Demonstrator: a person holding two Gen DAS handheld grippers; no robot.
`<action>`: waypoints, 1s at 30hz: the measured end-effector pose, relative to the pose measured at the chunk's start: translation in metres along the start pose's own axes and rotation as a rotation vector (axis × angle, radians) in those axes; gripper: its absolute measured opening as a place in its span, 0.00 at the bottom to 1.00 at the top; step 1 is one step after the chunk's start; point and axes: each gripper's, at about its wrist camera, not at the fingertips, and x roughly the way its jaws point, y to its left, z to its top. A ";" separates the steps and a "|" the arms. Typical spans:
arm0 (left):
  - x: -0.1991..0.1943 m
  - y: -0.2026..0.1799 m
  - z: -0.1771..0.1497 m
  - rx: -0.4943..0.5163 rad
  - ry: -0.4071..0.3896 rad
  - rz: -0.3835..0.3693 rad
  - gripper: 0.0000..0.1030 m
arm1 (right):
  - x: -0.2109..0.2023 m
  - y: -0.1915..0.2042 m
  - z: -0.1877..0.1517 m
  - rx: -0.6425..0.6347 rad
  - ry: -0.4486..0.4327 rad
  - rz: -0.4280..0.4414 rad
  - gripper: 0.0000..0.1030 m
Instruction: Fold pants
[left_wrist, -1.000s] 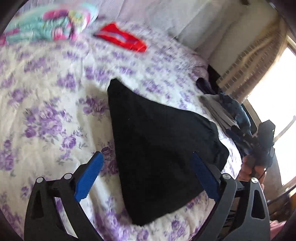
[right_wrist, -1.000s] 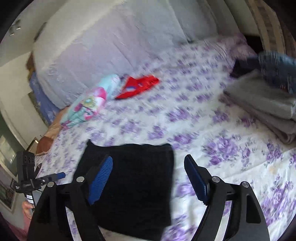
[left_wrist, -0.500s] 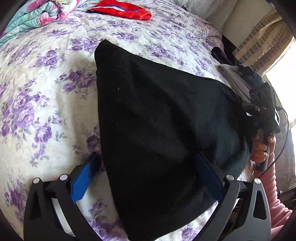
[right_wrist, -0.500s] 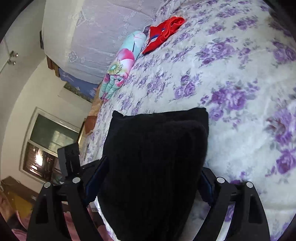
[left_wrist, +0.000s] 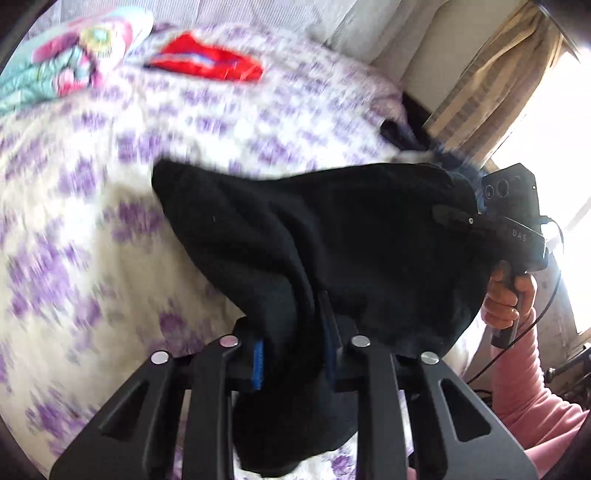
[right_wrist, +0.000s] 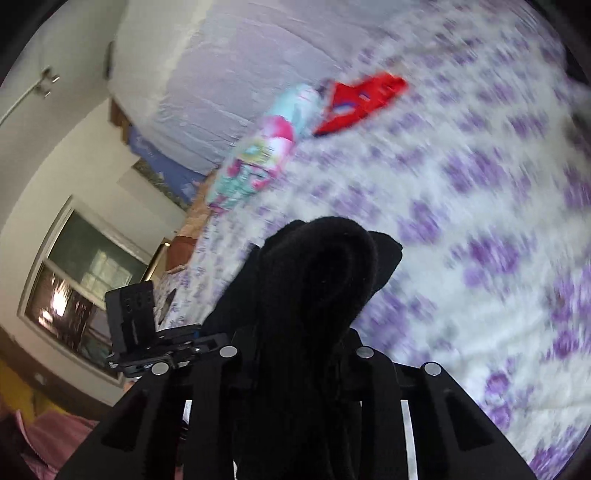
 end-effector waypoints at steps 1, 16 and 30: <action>-0.007 -0.001 0.008 0.017 -0.027 0.003 0.21 | 0.002 0.010 0.011 -0.027 -0.012 0.001 0.26; 0.028 0.142 0.154 0.007 -0.124 0.274 0.64 | 0.169 -0.100 0.184 0.062 -0.022 -0.176 0.56; 0.011 0.119 0.147 -0.019 -0.175 0.238 0.85 | 0.144 -0.013 0.132 -0.159 -0.124 -0.197 0.65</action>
